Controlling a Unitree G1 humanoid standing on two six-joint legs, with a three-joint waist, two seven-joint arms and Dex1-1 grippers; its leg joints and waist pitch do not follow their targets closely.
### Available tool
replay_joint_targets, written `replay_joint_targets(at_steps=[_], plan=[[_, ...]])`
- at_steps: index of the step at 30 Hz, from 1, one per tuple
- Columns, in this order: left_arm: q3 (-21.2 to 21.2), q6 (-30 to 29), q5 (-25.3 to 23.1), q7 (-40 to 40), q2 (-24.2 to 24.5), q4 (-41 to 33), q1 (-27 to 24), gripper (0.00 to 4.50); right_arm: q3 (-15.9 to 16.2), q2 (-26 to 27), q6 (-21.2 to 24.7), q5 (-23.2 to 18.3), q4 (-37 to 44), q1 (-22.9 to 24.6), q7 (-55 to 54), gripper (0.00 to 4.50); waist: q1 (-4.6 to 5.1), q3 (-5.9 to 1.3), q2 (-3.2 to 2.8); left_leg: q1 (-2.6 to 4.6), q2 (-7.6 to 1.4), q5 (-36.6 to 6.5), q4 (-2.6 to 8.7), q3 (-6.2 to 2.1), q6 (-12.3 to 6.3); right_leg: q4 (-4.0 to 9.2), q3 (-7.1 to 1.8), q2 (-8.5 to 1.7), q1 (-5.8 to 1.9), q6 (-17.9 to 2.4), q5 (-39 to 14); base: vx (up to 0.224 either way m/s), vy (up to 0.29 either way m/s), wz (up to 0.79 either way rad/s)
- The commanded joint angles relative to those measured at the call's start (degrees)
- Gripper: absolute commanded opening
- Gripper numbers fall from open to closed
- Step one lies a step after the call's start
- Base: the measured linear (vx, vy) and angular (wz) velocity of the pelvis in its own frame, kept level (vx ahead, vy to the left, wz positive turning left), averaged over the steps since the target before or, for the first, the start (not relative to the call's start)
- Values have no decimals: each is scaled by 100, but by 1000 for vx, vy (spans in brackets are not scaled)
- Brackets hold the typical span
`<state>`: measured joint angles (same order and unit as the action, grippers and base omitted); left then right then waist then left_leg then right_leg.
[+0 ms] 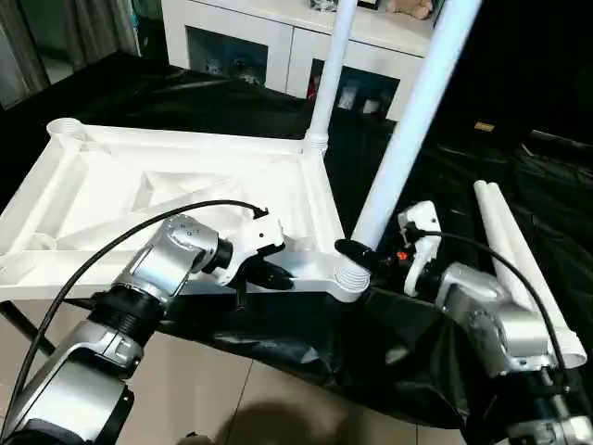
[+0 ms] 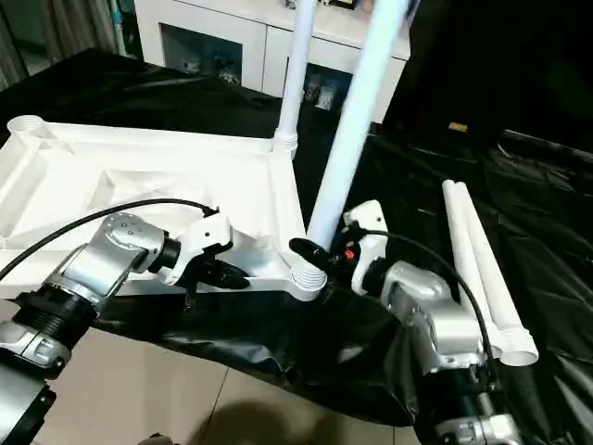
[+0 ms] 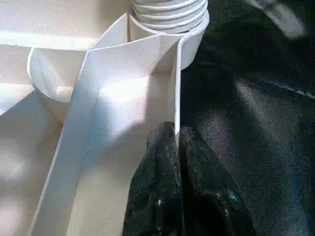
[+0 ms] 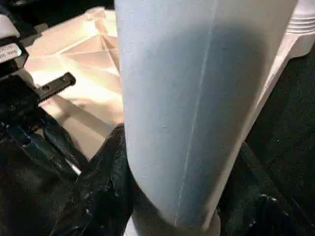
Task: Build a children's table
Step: Insert table leg to table base
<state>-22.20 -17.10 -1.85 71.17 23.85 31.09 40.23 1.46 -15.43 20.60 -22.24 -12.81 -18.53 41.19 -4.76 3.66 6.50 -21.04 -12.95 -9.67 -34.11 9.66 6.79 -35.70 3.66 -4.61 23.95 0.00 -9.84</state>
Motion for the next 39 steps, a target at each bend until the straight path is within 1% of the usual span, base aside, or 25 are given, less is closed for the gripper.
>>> replay_joint_targets(at_steps=[1, 3, 7, 9, 11, 14, 15, 17, 18, 19, 21, 22, 24, 26, 29, 30, 31, 32, 33, 34, 35, 36, 37, 38, 39], plan=[[157, -64, 122, -46, -57, -127, 4, 0, -114, 107, -141, -53, -315, 232, -71, 186, -13, -346, -100, 44, -26, -1577, 468, 28, 38, 470, -218, -303, -270, -913, -1778, 0, 0, 0], [162, -66, 126, -49, -59, -122, 10, 0, -162, 169, -232, -82, -355, 294, -98, 186, -12, -339, -99, 46, -29, -1668, 473, 27, 45, 482, -216, -304, -259, -918, -1829, 0, 0, 0], [193, -85, 148, -70, -59, -103, 29, 0, -299, 403, -641, -96, -428, 570, -193, 186, -7, -312, -136, 49, -26, -1839, 496, 20, 57, 510, -220, -298, -241, -902, -1934, 0, 0, 0], [195, -89, 149, -81, -58, -106, 29, 0, -318, 454, -740, -90, -418, 646, -203, 186, -6, -308, -130, 55, -26, -1906, 504, 15, 50, 525, -218, -300, -243, -878, -2056, 0, 0, 0], [195, -94, 149, -90, -63, -107, 28, 0, -303, 488, -843, -59, -413, 722, -192, 186, -11, -310, -134, 62, -32, -1887, 510, 13, 45, 527, -221, -302, -238, -875, -2045, 0, 0, 0], [200, -108, 151, -99, -68, -121, 25, 0, -260, 547, -1079, 61, -429, 827, -234, 186, -11, -304, -141, 49, -35, -1834, 528, 14, 34, 518, -220, -295, -249, -914, -1855, 0, 0, 0], [202, -118, 153, -101, -69, -132, 23, 0, -244, 575, -1184, 114, -440, 870, -263, 186, -12, -302, -137, 52, -36, -1829, 534, 14, 26, 519, -218, -294, -253, -923, -1826, 0, 0, 0], [204, -133, 147, -110, -69, -153, 9, 0, -55, 603, -1519, 383, -533, 1026, -288, 186, -12, -290, -143, 54, -39, -1867, 543, 16, 31, 529, -217, -292, -241, -920, -1861, 0, 0, 0], [204, -145, 143, -119, -72, -168, 2, 0, 19, 617, -1650, 500, -578, 1094, -320, 186, -14, -281, -102, 48, -35, -1903, 548, 17, 35, 543, -214, -293, -243, -888, -1952, 0, 0, 0], [208, -159, 142, -130, -74, -183, -6, 0, 82, 634, -1775, 596, -615, 1151, -346, 186, -15, -281, -116, 48, -36, -1910, 552, 10, 37, 534, -215, -298, -245, -879, -1990, 0, 0, 0], [211, -170, 143, -134, -69, -200, -13, 0, 136, 650, -1849, 659, -627, 1195, -359, 186, -9, -261, -117, 60, -33, -2067, 563, 3, 27, 581, -218, -310, -227, -787, -2322, 0, 0, 0], [217, -193, 149, -136, -46, -240, -28, 0, 205, 692, -1924, 731, -633, 1240, -412, 186, -2, -243, -74, 54, -35, -2135, 567, -1, 15, 605, -216, -312, -215, -740, -2477, 0, 0, 0], [217, -216, 158, -133, -17, -281, -43, 0, 291, 700, -1933, 780, -627, 1243, -393, 186, 5, -242, -99, 44, -36, -2182, 580, -19, 18, 615, -216, -325, -216, -673, -2656, 0, 0, 0], [214, -229, 160, -127, 8, -309, -56, 0, 350, 683, -1868, 788, -620, 1194, -343, 186, 24, -237, -70, 43, -34, -2200, 589, -26, 8, 630, -210, -319, -213, -613, -2757, 0, 0, 0], [204, -236, 148, -99, 68, -356, -82, 0, 384, 629, -1621, 703, -658, 973, -167, 186, 44, -236, -76, 24, -30, -2134, 595, -27, -8, 628, -212, -315, -219, -609, -2735, 0, 0, 0], [203, -237, 148, -96, 71, -359, -83, 0, 385, 624, -1604, 695, -661, 960, -152, 186, 52, -233, -49, 32, -28, -2129, 592, -25, -18, 631, -210, -313, -213, -593, -2797, 0, 0, 0], [194, -229, 152, -51, 105, -383, -85, 0, 394, 536, -1338, 583, -694, 791, 62, 186, 65, -241, -47, 41, -32, -2124, 586, -22, -22, 639, -214, -319, -208, -595, -2809, 0, 0, 0], [194, -229, 152, -51, 105, -383, -85, 0, 394, 536, -1338, 583, -694, 791, 62, 186, 75, -238, -49, 37, -29, -2115, 588, -25, -33, 636, -211, -314, -213, -604, -2809, 0, 0, 0], [186, -218, 152, -21, 123, -389, -83, 0, 414, 461, -1156, 520, -707, 689, 219, 186, 87, -232, -59, 45, -33, -2107, 585, -17, -35, 648, -216, -314, -194, -609, -2805, 0, 0, 0], [184, -214, 152, -14, 127, -389, -82, 0, 421, 443, -1125, 513, -711, 669, 253, 186, 87, -232, -59, 45, -33, -2107, 585, -17, -35, 648, -216, -314, -194, -609, -2805, 0, 0, 0], [166, -189, 143, 15, 146, -394, -81, 0, 482, 305, -943, 506, -765, 535, 482, 186, 98, -234, -52, 25, -33, -2076, 591, -24, -37, 634, -211, -311, -219, -624, -2774, 0, 0, 0], [154, -182, 136, 19, 149, -401, -83, 0, 577, 165, -858, 564, -836, 445, 693, 186, 103, -258, -1, 22, -35, -1969, 577, -17, -47, 622, -209, -310, -235, -619, -2736, 0, 0, 0], [154, -182, 136, 19, 149, -401, -83, 0, 577, 165, -858, 564, -836, 445, 693, 186, 96, -258, -26, 21, -41, -1872, 574, -9, -57, 618, -219, -319, -232, -647, -2632, 0, 0, 0], [147, -180, 133, 20, 151, -407, -85, 0, 643, 71, -808, 607, -885, 388, 832, 186, 93, -264, -36, 34, -45, -1848, 567, -1, -59, 616, -225, -317, -218, -672, -2548, 0, 0, 0], [141, -171, 129, 20, 151, -397, -77, 0, 715, -25, -723, 636, -927, 331, 994, 186, 91, -284, -25, 34, -53, -1737, 563, 4, -54, 583, -224, -311, -235, -749, -2278, 0, 0, 0]])
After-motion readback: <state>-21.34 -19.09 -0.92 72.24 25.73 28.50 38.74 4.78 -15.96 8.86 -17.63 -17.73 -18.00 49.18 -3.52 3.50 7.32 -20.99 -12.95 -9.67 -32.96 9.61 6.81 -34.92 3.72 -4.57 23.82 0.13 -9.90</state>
